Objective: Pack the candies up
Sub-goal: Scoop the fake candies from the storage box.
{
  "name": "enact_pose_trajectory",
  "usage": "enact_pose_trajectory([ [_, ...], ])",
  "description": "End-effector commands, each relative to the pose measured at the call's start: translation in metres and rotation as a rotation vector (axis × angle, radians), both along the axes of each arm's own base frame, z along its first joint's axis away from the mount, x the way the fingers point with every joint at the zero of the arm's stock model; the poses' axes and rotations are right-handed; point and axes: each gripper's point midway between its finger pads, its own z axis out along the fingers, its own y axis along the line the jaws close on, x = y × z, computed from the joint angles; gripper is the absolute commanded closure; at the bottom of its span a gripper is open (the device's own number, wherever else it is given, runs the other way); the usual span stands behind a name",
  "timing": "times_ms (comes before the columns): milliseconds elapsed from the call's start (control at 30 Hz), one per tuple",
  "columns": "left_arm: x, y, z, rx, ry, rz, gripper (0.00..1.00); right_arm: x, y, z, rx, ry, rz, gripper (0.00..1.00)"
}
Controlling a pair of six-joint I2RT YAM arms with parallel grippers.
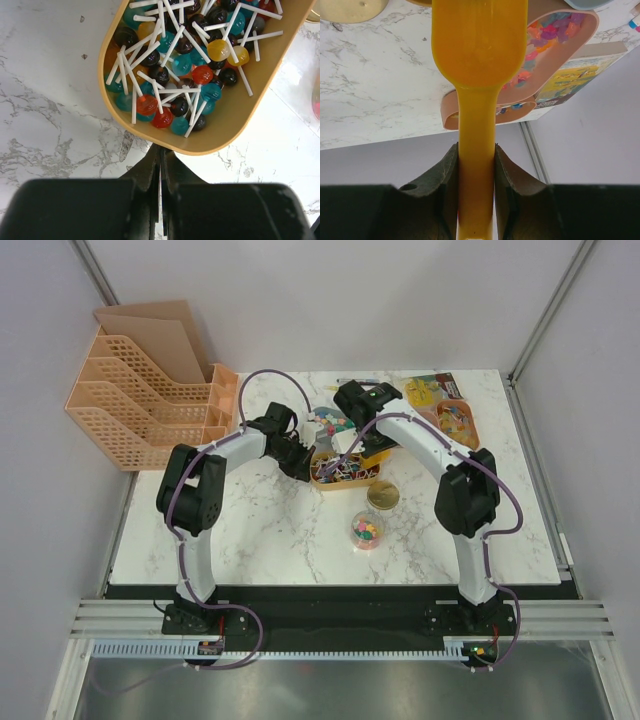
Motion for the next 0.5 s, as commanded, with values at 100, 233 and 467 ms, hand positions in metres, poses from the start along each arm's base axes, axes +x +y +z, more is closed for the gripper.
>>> enact_pose_trajectory([
  [100, 0.015, -0.015, 0.016, -0.065, -0.020, 0.029, 0.98, -0.035, -0.007, -0.025, -0.048, 0.224, 0.039, 1.00],
  [233, 0.016, -0.015, 0.017, -0.068, -0.018, 0.039, 0.98, -0.033, -0.010, -0.033, -0.022, 0.248, 0.012, 1.00],
  [467, 0.015, -0.015, 0.014, -0.063, -0.008, 0.041, 0.98, -0.027, -0.012, -0.046, 0.010, 0.268, -0.013, 1.00],
])
